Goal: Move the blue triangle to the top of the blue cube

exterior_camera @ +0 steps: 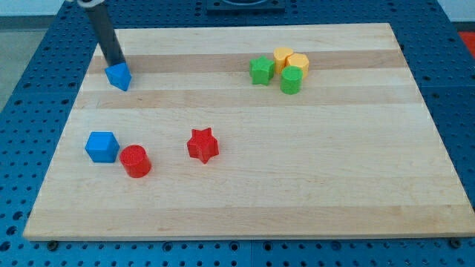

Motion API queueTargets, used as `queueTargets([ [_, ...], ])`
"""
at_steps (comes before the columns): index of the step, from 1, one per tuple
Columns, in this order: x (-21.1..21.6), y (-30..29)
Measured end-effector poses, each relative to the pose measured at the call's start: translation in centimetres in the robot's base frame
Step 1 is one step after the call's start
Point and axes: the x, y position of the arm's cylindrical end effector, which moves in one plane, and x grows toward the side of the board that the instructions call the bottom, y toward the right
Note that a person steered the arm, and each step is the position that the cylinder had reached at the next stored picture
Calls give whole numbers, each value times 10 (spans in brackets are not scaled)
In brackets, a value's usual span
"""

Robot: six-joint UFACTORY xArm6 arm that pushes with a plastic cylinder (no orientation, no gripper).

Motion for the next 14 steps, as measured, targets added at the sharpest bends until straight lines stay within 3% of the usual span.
queueTargets([
  [5, 110, 0],
  [7, 109, -1],
  [8, 73, -5],
  [10, 64, -9],
  [11, 58, 74],
  [12, 57, 79],
  [14, 9, 99],
])
